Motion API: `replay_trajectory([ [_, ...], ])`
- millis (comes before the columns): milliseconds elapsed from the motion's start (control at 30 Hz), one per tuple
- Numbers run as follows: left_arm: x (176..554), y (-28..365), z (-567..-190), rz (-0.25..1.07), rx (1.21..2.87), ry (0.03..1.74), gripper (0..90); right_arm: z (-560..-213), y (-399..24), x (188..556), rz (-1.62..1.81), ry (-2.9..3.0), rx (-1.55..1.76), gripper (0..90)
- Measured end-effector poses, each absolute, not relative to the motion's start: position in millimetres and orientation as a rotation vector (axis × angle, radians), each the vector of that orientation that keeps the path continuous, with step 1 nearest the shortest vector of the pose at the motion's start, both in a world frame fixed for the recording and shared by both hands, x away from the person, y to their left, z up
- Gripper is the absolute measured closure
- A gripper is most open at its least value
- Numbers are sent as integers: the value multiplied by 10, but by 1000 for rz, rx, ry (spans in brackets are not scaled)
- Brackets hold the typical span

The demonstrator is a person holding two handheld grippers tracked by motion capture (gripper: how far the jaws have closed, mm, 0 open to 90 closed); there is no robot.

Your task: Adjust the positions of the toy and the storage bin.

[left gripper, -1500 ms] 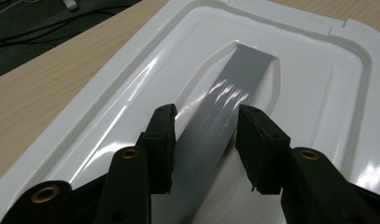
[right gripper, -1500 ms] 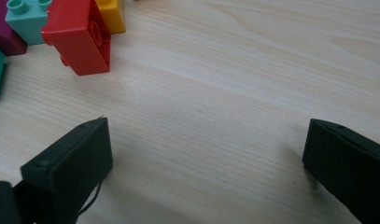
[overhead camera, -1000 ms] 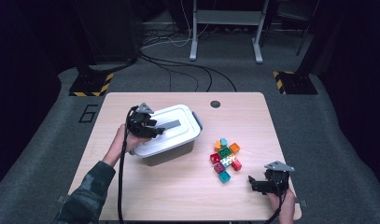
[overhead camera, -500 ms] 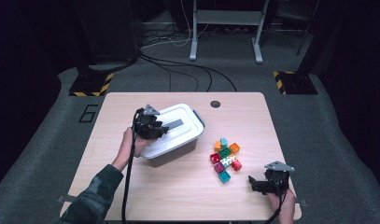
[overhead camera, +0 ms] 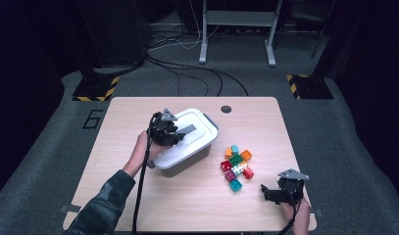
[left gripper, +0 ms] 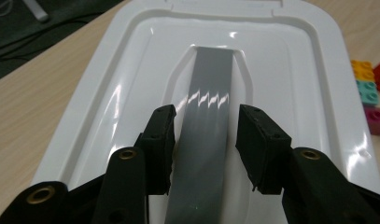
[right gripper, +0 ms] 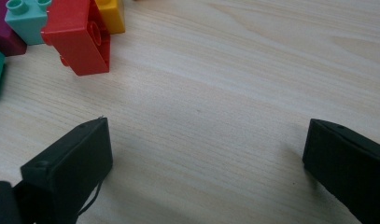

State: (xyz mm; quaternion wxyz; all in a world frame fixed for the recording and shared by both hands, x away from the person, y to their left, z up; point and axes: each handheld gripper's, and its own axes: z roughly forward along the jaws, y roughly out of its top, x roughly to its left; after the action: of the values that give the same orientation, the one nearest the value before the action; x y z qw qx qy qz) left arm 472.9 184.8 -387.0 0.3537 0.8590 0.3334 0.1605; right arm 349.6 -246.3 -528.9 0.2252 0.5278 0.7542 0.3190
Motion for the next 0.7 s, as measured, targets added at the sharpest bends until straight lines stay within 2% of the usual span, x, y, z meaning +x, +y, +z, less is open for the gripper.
replay_trajectory([
  [133, 4759, 1940, -3891, 350, 2197, 846, 582, -5289, -2462, 3496, 880, 2080, 1456, 4],
  [167, 4759, 1940, -3891, 350, 2197, 846, 631, -5289, -2462, 3496, 880, 2080, 1456, 4],
  [700, 4770, 1728, -3921, 479, 2152, 902, 644, -5289, -2467, 3497, 877, 2083, 1451, 4],
])
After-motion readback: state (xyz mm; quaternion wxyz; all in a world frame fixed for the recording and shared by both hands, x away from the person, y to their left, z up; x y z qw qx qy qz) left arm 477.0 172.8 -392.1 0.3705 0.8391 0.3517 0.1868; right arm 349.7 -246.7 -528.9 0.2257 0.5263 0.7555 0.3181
